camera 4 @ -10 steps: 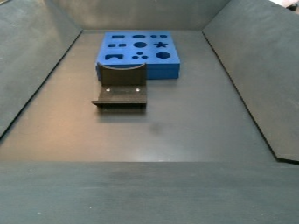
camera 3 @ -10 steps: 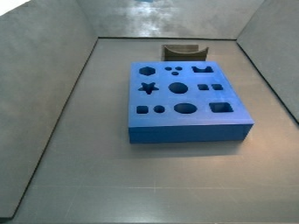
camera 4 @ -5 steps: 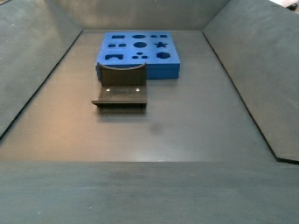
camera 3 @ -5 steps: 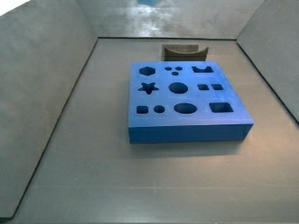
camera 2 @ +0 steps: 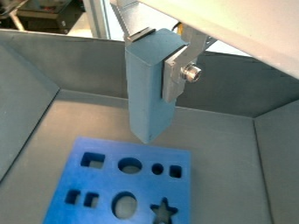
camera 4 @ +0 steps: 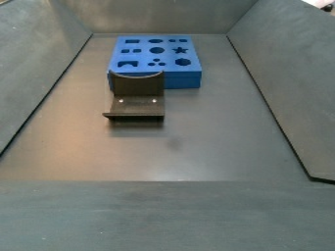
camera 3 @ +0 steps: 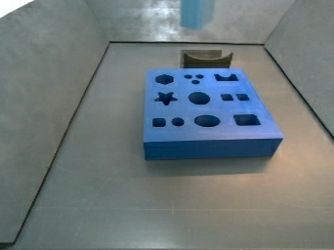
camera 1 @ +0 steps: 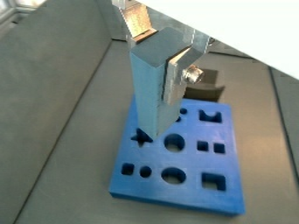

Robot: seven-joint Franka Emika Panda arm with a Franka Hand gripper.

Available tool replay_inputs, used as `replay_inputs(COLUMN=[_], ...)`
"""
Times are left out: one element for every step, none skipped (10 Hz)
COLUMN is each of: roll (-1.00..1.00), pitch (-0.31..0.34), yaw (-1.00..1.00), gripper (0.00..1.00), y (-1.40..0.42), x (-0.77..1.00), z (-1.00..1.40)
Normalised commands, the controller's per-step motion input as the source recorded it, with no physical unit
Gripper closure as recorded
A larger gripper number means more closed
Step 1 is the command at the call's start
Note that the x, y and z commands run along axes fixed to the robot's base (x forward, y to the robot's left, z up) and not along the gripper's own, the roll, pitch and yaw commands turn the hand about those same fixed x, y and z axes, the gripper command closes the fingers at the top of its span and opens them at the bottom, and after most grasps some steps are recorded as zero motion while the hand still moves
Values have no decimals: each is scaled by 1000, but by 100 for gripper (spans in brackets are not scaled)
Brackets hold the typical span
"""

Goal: Insert the rectangle object.

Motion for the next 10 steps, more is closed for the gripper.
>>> replay_inputs(roll=[17,56,46,37,24,19,33,41,107,123], pitch=[-3,-44,-43,-40,-36,-36,-30,-27,-40,-47], yaw=[-680,-1000,-1000,-1000,-1000,-1000,-914,-817,-763,-803], gripper=[100,100,100,100,100,100,100,100,100,100], y=[-180,-26,0,0,0,0,0,-11,-23,-11], x=[374,40,17,14,11,9,174,283,354,306], z=[-189,-360,-354,-334,-309,-291,-297,-303,-440,-477])
